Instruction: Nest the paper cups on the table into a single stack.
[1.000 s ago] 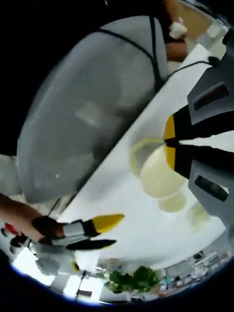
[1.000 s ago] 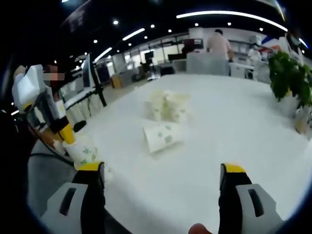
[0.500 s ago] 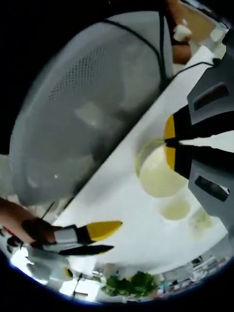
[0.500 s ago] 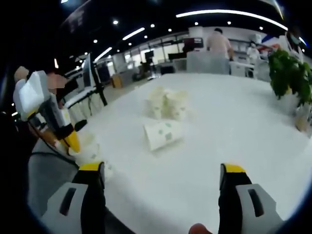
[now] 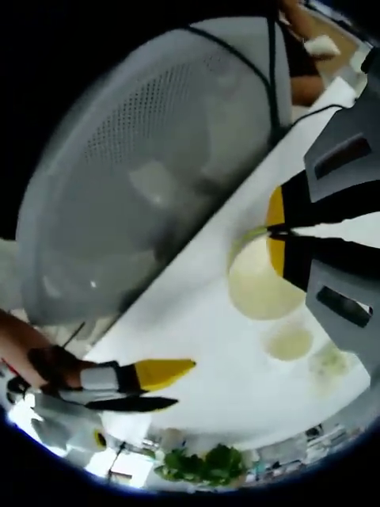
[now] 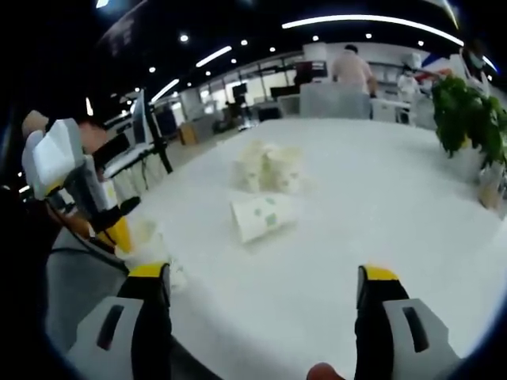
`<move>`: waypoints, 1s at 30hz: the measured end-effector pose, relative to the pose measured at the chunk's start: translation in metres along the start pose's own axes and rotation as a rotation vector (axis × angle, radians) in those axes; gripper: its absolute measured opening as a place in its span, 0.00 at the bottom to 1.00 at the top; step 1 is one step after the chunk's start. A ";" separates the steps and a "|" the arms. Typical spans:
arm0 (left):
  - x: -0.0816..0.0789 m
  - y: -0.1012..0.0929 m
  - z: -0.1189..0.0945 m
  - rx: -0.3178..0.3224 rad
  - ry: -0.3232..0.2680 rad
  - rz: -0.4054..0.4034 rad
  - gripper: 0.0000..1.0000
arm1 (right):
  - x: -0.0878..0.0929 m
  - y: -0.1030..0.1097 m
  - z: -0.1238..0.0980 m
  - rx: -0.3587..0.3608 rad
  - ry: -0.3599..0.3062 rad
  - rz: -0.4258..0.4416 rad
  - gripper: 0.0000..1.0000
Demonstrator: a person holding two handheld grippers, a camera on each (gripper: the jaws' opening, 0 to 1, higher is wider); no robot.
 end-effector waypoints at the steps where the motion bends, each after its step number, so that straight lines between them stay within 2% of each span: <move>1: 0.000 0.000 -0.001 -0.002 -0.005 -0.001 0.01 | 0.000 0.000 0.000 0.000 0.001 0.000 0.96; 8: -0.005 0.002 -0.006 -0.008 -0.042 -0.026 0.02 | 0.000 0.003 0.000 -0.003 -0.002 0.004 0.96; 13: -0.006 0.001 -0.006 0.002 -0.057 -0.044 0.12 | -0.001 0.003 0.001 -0.005 -0.004 -0.002 0.96; 25: -0.007 0.002 -0.013 -0.025 -0.086 -0.062 0.14 | -0.004 0.005 0.001 -0.006 -0.007 -0.006 0.96; 30: -0.004 0.000 -0.018 -0.030 -0.105 -0.101 0.12 | -0.005 0.005 0.001 -0.004 -0.003 -0.013 0.96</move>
Point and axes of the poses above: the point that each gripper's makers call its tool centre point, and the gripper's own axes: z roughly forward along the fingers, y roughly to its left, x roughly out of its underside, the point moved 1 cm from there along -z, roughly backward along the fingers, and after that the axes turned 9 degrees about x, right-handed, at the moved point
